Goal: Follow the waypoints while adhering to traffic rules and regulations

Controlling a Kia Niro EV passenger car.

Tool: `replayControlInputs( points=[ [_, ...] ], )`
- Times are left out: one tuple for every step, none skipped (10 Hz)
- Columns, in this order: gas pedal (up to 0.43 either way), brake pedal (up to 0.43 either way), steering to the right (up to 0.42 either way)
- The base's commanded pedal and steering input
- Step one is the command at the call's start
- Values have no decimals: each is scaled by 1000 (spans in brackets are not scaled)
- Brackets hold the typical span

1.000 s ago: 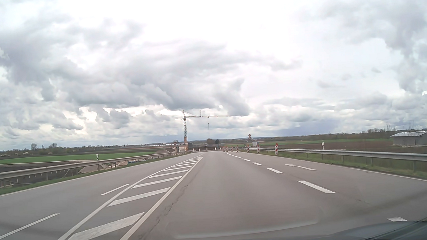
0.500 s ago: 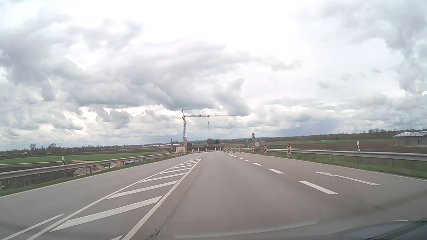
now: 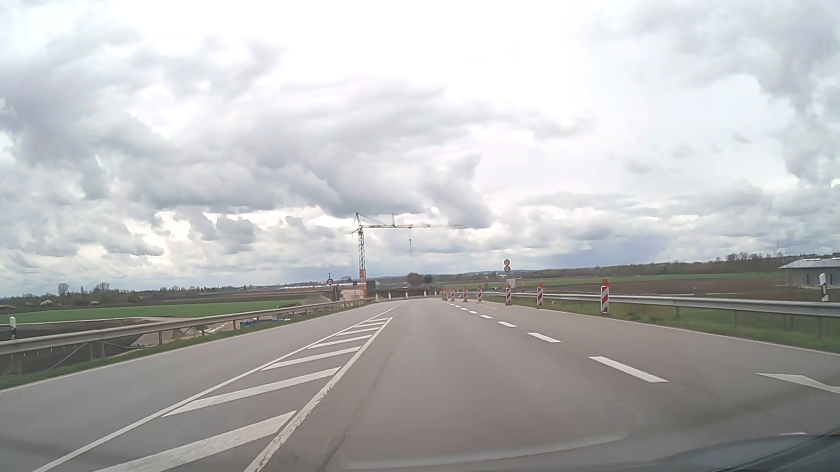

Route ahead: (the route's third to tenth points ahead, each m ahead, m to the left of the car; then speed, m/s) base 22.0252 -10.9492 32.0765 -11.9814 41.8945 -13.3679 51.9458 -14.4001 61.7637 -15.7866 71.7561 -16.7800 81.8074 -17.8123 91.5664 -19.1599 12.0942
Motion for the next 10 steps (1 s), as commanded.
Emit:
replayControlInputs(
  points=[
    [59,0,0],
    [59,0,1],
    [59,0,0],
    [59,0,0],
    [59,0,1],
    [59,0,0],
    [59,0,0],
    [59,0,1],
    [59,0,1],
    [59,0,1]
  ],
)
